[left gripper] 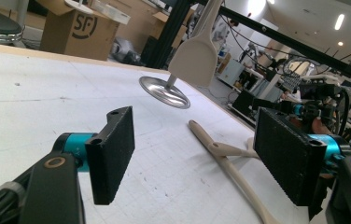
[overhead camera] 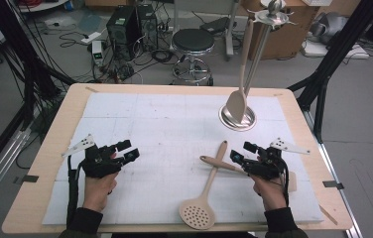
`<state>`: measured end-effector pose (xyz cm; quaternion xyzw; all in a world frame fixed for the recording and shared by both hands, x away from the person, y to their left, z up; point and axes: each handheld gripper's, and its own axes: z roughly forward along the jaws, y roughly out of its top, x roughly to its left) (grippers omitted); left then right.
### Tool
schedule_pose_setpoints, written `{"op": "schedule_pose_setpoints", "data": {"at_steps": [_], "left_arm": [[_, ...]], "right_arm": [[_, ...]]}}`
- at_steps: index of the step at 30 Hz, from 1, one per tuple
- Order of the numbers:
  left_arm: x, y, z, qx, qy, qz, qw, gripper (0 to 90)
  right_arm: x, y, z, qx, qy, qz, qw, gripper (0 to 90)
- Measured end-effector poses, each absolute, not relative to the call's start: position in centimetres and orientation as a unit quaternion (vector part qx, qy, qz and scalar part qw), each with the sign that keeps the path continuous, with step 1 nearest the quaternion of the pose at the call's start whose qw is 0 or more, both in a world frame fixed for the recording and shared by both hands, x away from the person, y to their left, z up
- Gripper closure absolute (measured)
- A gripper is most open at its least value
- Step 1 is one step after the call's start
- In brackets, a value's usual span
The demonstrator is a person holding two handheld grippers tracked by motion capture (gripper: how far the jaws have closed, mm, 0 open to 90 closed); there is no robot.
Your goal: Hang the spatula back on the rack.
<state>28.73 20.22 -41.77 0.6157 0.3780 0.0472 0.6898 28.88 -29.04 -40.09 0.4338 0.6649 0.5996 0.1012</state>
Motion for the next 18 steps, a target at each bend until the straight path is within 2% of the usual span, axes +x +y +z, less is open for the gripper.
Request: {"op": "schedule_pose_setpoints", "data": {"at_steps": [18], "left_arm": [[28.36, 20.54, -42.43, 0.612, 0.384, 0.039, 0.69, 29.4]], "right_arm": [[28.81, -28.31, -39.99, 0.428, 0.673, 0.595, 0.1, 15.9]]}}
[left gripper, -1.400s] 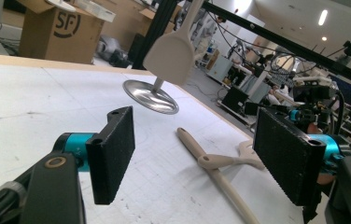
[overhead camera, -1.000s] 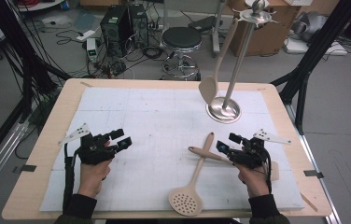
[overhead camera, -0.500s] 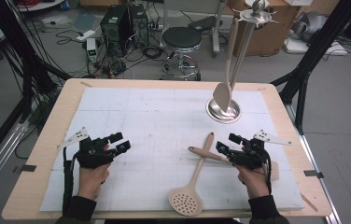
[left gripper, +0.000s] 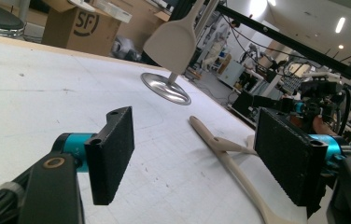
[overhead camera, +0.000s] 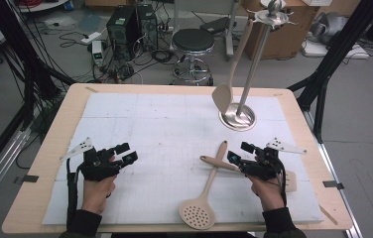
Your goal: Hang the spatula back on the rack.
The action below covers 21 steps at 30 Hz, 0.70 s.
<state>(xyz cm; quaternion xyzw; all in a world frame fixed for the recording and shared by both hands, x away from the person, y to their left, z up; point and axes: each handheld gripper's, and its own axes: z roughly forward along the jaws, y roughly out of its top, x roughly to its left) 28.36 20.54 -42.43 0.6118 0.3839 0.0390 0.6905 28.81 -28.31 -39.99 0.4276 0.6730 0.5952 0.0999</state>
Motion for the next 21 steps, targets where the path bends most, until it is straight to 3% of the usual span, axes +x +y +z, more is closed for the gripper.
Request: {"op": "schedule_pose_setpoints", "data": {"at_steps": [21], "left_arm": [[28.39, 20.58, -42.68, 0.614, 0.387, 0.037, 0.687, 29.4]], "right_arm": [[28.73, -28.18, -39.96, 0.427, 0.673, 0.596, 0.099, 15.9]]}}
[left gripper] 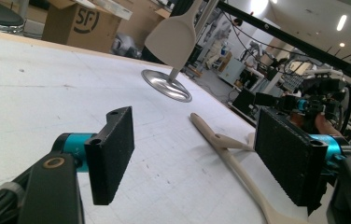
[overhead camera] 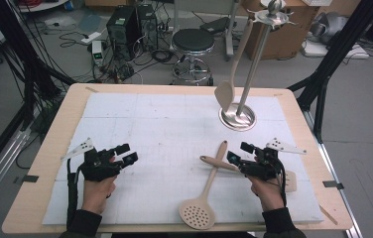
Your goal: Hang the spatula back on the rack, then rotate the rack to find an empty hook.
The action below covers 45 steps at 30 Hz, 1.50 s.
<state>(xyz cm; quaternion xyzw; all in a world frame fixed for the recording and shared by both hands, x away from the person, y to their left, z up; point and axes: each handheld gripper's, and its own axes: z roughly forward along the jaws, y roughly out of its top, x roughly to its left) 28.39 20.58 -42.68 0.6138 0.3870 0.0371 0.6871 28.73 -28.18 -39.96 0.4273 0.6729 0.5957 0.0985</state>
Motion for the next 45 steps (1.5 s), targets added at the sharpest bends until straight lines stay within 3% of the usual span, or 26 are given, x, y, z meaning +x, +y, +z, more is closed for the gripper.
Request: {"op": "schedule_pose_setpoints", "data": {"at_steps": [13, 28, 32, 45], "left_arm": [[29.1, 20.0, -42.4, 0.606, 0.381, 0.029, 0.698, 29.4], [28.8, 18.9, -42.6, 0.63, 0.368, 0.043, 0.682, 29.4], [28.9, 19.2, -42.6, 0.626, 0.371, 0.043, 0.685, 29.4], [28.1, 19.8, -42.4, 0.621, 0.373, 0.047, 0.688, 29.4]], "right_arm": [[28.5, -28.2, -39.9, 0.428, 0.674, 0.594, 0.103, 15.9], [29.0, -29.4, -38.5, 0.434, 0.658, 0.605, 0.109, 16.6], [29.5, -30.1, -36.8, 0.434, 0.645, 0.617, 0.123, 32.6], [31.1, -31.7, -33.5, 0.472, 0.606, 0.625, 0.135, 68.5]]}}
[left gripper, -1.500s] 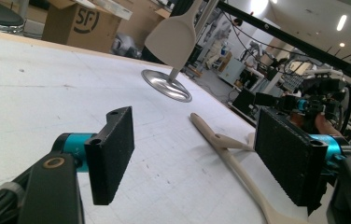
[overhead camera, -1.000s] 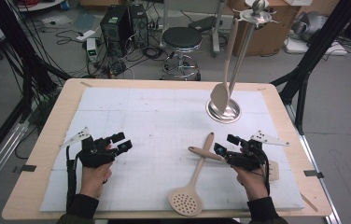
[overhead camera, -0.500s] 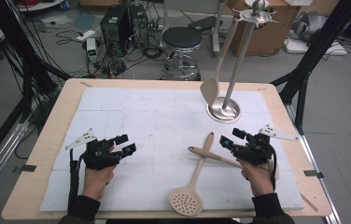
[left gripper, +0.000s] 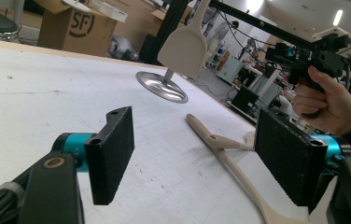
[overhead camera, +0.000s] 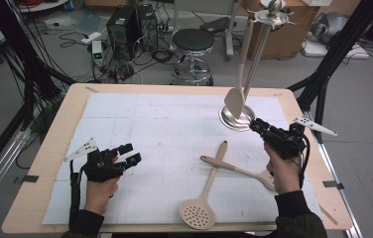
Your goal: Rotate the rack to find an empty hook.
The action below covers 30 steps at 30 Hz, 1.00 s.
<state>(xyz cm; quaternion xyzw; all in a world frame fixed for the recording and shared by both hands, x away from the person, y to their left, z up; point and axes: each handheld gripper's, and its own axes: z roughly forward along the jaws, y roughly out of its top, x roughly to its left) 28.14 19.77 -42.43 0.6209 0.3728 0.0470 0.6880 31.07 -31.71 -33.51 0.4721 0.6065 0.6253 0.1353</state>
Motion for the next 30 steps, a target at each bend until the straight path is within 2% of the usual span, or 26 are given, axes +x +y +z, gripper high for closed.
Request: {"op": "schedule_pose_setpoints", "data": {"at_steps": [7, 11, 19, 25, 30], "left_arm": [[27.9, 19.9, -42.4, 0.619, 0.372, 0.05, 0.69, 29.5], [27.9, 19.8, -42.5, 0.622, 0.371, 0.049, 0.688, 29.5], [27.8, 19.6, -42.5, 0.621, 0.368, 0.048, 0.69, 29.5], [27.7, 18.9, -42.9, 0.639, 0.357, 0.049, 0.68, 29.5], [27.5, 19.1, -43.0, 0.63, 0.36, 0.04, 0.687, 29.5]], "right_arm": [[32.1, -32.0, -31.8, 0.465, 0.589, 0.642, 0.156, 83.7], [32.9, -32.1, -31.0, 0.464, 0.586, 0.644, 0.163, 88.8], [34.2, -32.4, -28.8, 0.463, 0.56, 0.665, 0.171, 89.5], [35.4, -33.1, -27.5, 0.467, 0.544, 0.675, 0.173, 89.5], [36.6, -33.3, -26.8, 0.465, 0.53, 0.687, 0.176, 89.5]]}}
